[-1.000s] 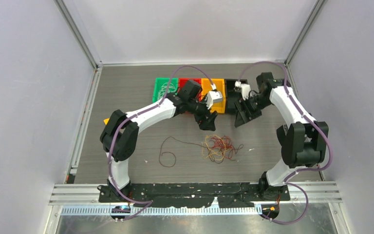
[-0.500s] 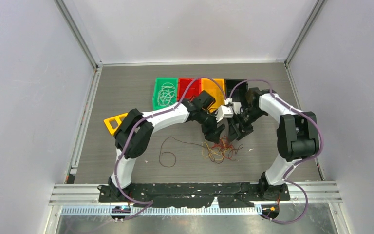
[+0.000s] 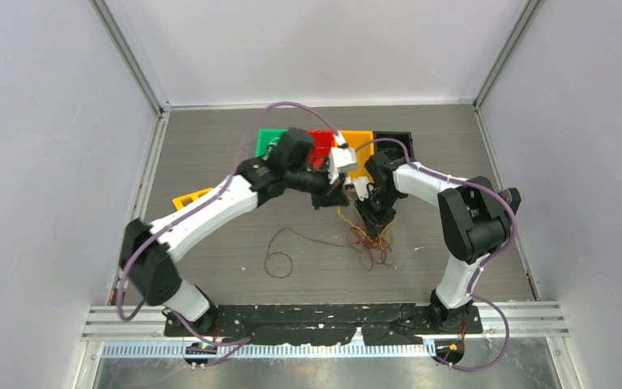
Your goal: Untangle the cables
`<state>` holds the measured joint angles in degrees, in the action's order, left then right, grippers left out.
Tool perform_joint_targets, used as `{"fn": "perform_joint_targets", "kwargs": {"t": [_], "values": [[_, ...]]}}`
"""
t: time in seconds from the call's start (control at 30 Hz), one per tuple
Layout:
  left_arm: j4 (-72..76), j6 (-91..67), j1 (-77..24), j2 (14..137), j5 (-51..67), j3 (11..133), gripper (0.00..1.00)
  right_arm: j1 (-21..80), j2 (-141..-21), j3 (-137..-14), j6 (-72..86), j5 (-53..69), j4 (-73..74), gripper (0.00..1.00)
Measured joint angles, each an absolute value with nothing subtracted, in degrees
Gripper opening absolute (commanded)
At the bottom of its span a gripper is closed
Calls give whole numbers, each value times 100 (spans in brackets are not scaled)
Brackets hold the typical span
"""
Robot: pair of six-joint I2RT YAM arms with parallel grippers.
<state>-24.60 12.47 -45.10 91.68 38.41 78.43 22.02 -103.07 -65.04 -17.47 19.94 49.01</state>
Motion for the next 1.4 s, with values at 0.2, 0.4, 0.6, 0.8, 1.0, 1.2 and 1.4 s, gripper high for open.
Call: {"fn": "perform_joint_targets", "kwargs": {"t": [0.2,0.4,0.6,0.8,1.0,1.2,1.4], "values": [[-2611,934,-3931,8031,3848,8073,0,2344,-10322,-6469,-1914,1494,4768,26],[-3004,843,-2950,7363,3837,8927,0,2324,-10235,-6346,-2086,1367,4731,31],[-3238,797,-2482,6980,3889,10169,0,2327,-10215,-6322,-2130,1378,4733,40],[-3245,742,-2373,6532,3927,10602,0,2324,-10060,-6243,-2283,1470,4842,62],[-3124,598,-2370,6178,3911,10018,0,2224,-9144,-6412,-2543,2110,5282,82],[-2932,110,-2370,6283,3970,9118,0,2014,-7535,-7225,-2836,2882,5581,94],[-2764,-582,-2414,6643,3948,8458,0,2014,-6528,-7878,-2853,3155,5682,98]]}}
